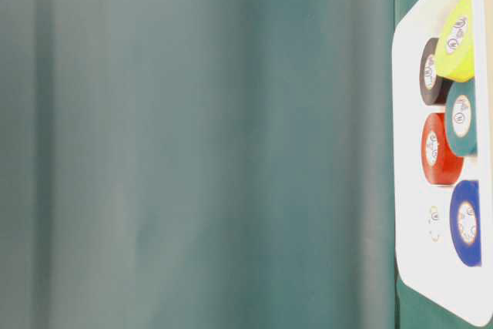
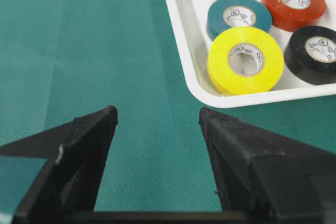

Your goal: Put the tape alternately from left to right into the white case.

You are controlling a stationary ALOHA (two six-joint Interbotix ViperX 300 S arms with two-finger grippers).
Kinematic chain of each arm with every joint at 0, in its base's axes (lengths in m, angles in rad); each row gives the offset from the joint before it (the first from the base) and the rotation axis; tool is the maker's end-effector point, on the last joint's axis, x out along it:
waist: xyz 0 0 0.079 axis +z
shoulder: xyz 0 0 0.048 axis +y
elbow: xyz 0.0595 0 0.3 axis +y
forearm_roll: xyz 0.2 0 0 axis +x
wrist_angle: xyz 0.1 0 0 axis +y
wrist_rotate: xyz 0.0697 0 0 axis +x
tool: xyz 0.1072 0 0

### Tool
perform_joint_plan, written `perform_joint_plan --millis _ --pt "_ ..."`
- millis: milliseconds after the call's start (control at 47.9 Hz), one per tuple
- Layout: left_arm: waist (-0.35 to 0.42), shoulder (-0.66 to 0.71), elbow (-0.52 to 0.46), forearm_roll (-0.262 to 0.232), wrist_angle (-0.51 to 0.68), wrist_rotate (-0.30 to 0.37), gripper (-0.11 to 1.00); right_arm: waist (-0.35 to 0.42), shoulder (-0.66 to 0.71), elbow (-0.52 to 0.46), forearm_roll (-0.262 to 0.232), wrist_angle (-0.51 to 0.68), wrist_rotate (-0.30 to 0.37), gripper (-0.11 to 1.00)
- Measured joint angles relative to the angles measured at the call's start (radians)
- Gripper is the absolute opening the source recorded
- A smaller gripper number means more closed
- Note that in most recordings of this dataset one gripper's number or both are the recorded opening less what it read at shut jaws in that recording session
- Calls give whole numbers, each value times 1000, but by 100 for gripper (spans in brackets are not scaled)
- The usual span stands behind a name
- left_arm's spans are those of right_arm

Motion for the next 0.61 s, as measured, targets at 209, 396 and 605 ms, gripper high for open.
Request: perform_joint_plan --millis 209,396,605 --pt "2 2 0 0 41 2 59 0 0 2 0 0 0 72" --pt "2 2 0 0 63 2 59 0 0 2 -2 0 0 71" --pt "2 2 0 0 87 -5 59 -2 0 2 -2 0 0 71"
